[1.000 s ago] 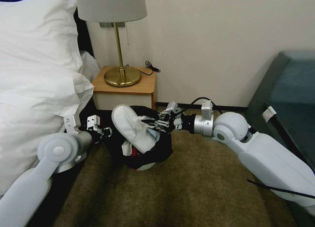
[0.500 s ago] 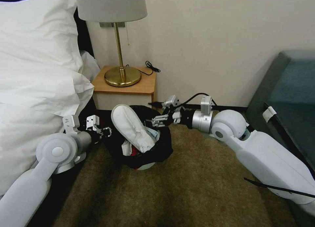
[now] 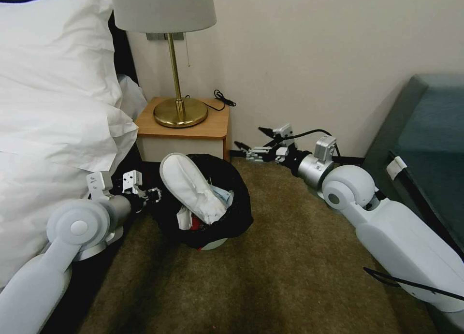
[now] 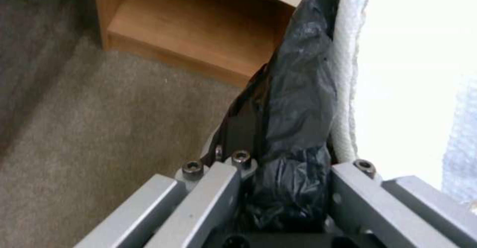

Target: Pick up the trash bin, then pick up the garbage on the floor and place it into the trash bin.

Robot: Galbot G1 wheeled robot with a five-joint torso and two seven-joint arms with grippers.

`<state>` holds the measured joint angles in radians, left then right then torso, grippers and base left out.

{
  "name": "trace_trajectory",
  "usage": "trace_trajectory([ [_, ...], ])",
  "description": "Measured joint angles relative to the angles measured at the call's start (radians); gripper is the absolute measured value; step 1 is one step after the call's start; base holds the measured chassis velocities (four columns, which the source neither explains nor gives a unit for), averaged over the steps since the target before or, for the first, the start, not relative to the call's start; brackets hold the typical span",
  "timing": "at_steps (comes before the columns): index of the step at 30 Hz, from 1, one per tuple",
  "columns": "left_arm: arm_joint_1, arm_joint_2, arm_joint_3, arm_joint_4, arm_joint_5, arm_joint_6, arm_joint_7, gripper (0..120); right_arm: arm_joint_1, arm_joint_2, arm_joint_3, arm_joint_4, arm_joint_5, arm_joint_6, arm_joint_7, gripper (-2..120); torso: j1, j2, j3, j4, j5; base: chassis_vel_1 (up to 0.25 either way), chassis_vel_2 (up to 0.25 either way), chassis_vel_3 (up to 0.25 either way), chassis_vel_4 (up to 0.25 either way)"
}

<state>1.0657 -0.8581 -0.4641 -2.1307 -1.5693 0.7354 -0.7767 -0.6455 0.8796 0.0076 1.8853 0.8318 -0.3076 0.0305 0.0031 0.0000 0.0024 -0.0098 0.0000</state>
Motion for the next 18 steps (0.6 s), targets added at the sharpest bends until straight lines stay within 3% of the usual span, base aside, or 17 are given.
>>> trace_trajectory([
  [7, 0.020, -0.011, -0.019, -0.017, -0.005, 0.000, -0.020, 3, -0.117, 0.012, 0.084, 0.017, -0.040, 0.035, 0.107, 100, 0.000, 0.000, 0.000, 0.0000, 0.0001, 0.000, 0.000, 0.000, 0.000],
  [10, 0.024, -0.006, -0.031, -0.024, -0.011, 0.000, -0.026, 3, -0.235, 0.026, 0.163, 0.021, -0.101, 0.071, 0.152, 100, 0.000, 0.000, 0.000, -0.0004, 0.0001, 0.000, 0.000, 0.000, 0.000],
  [18, 0.033, -0.016, -0.040, -0.034, -0.012, 0.000, -0.040, 3, -0.400, 0.066, 0.307, 0.037, -0.259, 0.116, 0.150, 100, 0.000, 0.000, 0.000, -0.0002, 0.0000, 0.000, 0.000, 0.000, 0.000],
])
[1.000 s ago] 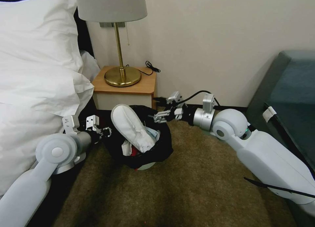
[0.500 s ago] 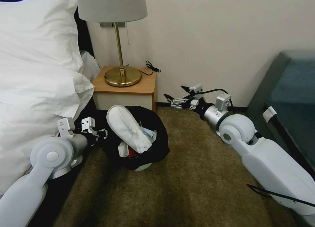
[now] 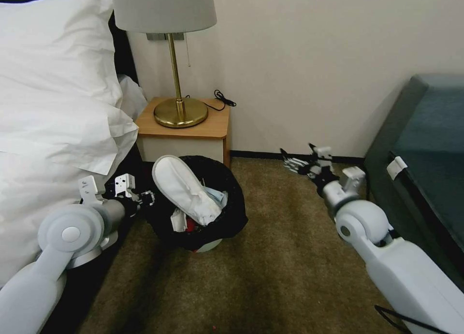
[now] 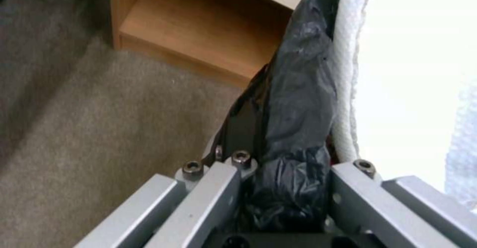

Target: Pick up the trash bin, then pick up the garbage on the floor and place it into the trash bin.

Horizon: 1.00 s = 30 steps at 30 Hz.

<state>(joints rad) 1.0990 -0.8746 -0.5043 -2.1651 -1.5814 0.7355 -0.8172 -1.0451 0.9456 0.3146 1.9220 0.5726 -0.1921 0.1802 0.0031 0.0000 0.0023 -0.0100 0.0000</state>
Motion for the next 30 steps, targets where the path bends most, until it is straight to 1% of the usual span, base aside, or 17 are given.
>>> trace_trajectory([
  [1, 0.011, -0.006, -0.005, -0.005, 0.001, 0.000, -0.005, 3, -0.045, 0.020, 0.038, 0.003, -0.047, 0.011, -0.017, 100, 0.000, 0.000, 0.000, 0.0000, -0.0001, 0.000, 0.000, 0.000, 0.000],
  [4, 0.019, -0.010, -0.009, -0.010, 0.001, 0.000, -0.008, 3, -0.075, 0.036, 0.059, 0.007, -0.072, 0.016, -0.026, 100, 0.000, 0.000, 0.000, -0.0001, 0.0000, 0.000, 0.000, 0.000, 0.000],
  [5, 0.037, -0.013, -0.020, -0.021, 0.003, 0.000, -0.011, 3, -0.133, 0.062, 0.089, 0.025, -0.101, 0.024, -0.038, 100, 0.000, 0.000, 0.000, 0.0000, 0.0000, 0.000, 0.000, 0.000, 0.000],
  [7, 0.058, -0.013, -0.033, -0.032, 0.009, 0.000, -0.011, 3, -0.195, 0.094, 0.117, 0.052, -0.130, 0.030, -0.054, 100, 0.000, 0.000, 0.000, -0.0001, 0.0000, 0.000, 0.000, 0.000, 0.000],
  [8, 0.058, -0.013, -0.033, -0.032, 0.009, 0.000, -0.011, 3, -0.195, 0.094, 0.117, 0.052, -0.130, 0.030, -0.054, 100, 0.000, 0.000, 0.000, -0.0001, 0.0000, 0.000, 0.000, 0.000, 0.000],
  [9, 0.066, -0.010, -0.037, -0.036, 0.013, 0.000, -0.010, 3, -0.222, 0.118, 0.131, 0.060, -0.150, 0.039, -0.065, 100, 0.000, 0.000, 0.000, 0.0001, -0.0003, 0.000, 0.000, 0.000, 0.000],
  [10, 0.066, -0.010, -0.037, -0.036, 0.013, 0.000, -0.010, 3, -0.222, 0.118, 0.131, 0.060, -0.150, 0.039, -0.065, 100, 0.000, 0.000, 0.000, 0.0001, -0.0003, 0.000, 0.000, 0.000, 0.000],
  [12, 0.080, -0.004, -0.049, -0.051, 0.010, 0.000, -0.014, 3, -0.279, 0.187, 0.159, 0.080, -0.221, 0.058, -0.100, 100, 0.000, 0.000, 0.000, -0.0001, 0.0002, 0.000, 0.000, 0.000, 0.000],
  [13, 0.080, -0.004, -0.049, -0.051, 0.010, 0.000, -0.014, 3, -0.279, 0.187, 0.159, 0.080, -0.221, 0.058, -0.100, 100, 0.000, 0.000, 0.000, -0.0001, 0.0002, 0.000, 0.000, 0.000, 0.000],
  [15, 0.096, 0.001, -0.069, -0.063, 0.006, 0.000, -0.019, 3, -0.307, 0.218, 0.169, 0.112, -0.241, 0.059, -0.116, 100, 0.000, 0.000, 0.000, -0.0001, -0.0002, 0.000, 0.000, 0.000, 0.000],
  [17, 0.103, 0.004, -0.077, -0.066, 0.006, 0.000, -0.019, 3, -0.314, 0.225, 0.171, 0.124, -0.242, 0.057, -0.119, 100, 0.000, 0.000, 0.000, -0.0001, -0.0002, 0.000, 0.000, 0.000, 0.000],
  [18, 0.117, 0.008, -0.091, -0.072, 0.005, 0.000, -0.020, 3, -0.322, 0.235, 0.176, 0.137, -0.242, 0.050, -0.121, 100, 0.000, 0.000, 0.000, 0.0002, -0.0002, 0.000, 0.000, 0.000, 0.000],
  [20, 0.129, 0.015, -0.099, -0.076, 0.003, 0.000, -0.019, 3, -0.329, 0.245, 0.183, 0.142, -0.240, 0.045, -0.121, 100, 0.000, 0.000, 0.000, 0.0002, -0.0002, 0.000, 0.000, 0.000, 0.000],
  [23, 0.138, 0.025, -0.099, -0.076, 0.000, 0.000, -0.018, 3, -0.347, 0.248, 0.199, 0.144, -0.234, 0.041, -0.123, 100, 0.000, 0.000, 0.000, 0.0002, -0.0001, 0.000, 0.000, 0.000, 0.000],
  [25, 0.144, 0.033, -0.092, -0.082, 0.002, 0.000, -0.011, 3, -0.383, 0.225, 0.216, 0.181, -0.215, 0.033, -0.132, 100, 0.000, 0.000, 0.000, 0.0002, -0.0001, 0.000, 0.000, 0.000, 0.000],
  [29, 0.136, 0.019, -0.084, -0.082, 0.023, 0.000, -0.003, 3, -0.432, 0.216, 0.235, 0.213, -0.206, 0.035, -0.145, 100, 0.000, 0.000, 0.000, 0.0001, -0.0001, 0.000, 0.000, 0.000, 0.000],
  [30, 0.132, 0.003, -0.079, -0.082, 0.039, 0.000, -0.001, 3, -0.456, 0.222, 0.246, 0.217, -0.214, 0.047, -0.156, 100, 0.000, 0.000, 0.000, -0.0001, -0.0002, 0.000, 0.000, 0.000, 0.000],
])
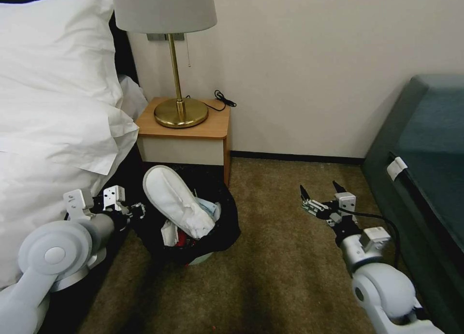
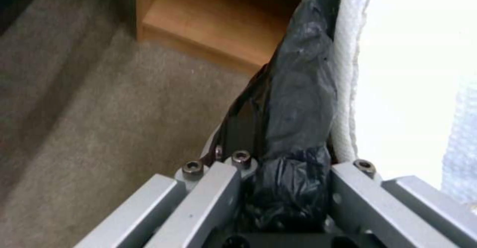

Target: Pick up the trash bin, then pick up the garbage on the floor and place it into the trash bin.

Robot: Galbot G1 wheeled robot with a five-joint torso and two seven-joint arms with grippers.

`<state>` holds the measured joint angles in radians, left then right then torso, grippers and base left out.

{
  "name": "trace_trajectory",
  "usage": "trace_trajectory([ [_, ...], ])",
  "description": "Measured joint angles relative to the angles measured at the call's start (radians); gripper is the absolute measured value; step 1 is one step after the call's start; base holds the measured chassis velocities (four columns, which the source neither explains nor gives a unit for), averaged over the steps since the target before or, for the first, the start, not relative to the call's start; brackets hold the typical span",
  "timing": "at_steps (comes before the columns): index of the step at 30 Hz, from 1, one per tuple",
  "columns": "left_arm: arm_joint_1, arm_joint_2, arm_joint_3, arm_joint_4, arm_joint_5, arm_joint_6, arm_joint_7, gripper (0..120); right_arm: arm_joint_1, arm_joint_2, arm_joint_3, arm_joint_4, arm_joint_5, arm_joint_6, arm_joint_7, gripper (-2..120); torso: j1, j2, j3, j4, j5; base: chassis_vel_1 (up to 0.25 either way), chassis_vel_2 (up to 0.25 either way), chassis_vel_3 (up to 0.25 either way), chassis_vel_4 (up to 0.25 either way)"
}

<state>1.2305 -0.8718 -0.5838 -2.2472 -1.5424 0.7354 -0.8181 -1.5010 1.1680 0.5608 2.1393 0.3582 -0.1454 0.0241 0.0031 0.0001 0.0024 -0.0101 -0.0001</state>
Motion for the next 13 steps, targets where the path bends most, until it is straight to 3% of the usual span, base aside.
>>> trace_trajectory([
  [6, 0.023, -0.040, 0.003, -0.025, 0.066, 0.000, 0.018, 3, -0.031, 0.100, 0.019, -0.007, -0.095, 0.027, -0.048, 100, 0.000, 0.000, 0.000, 0.0002, 0.0002, 0.000, 0.000, 0.000, 0.000],
  [13, 0.073, -0.056, -0.015, -0.048, 0.089, 0.000, 0.025, 3, -0.046, 0.119, 0.007, 0.000, -0.132, 0.030, -0.069, 100, 0.000, 0.000, 0.000, 0.0003, 0.0001, 0.000, 0.000, 0.000, 0.000],
])
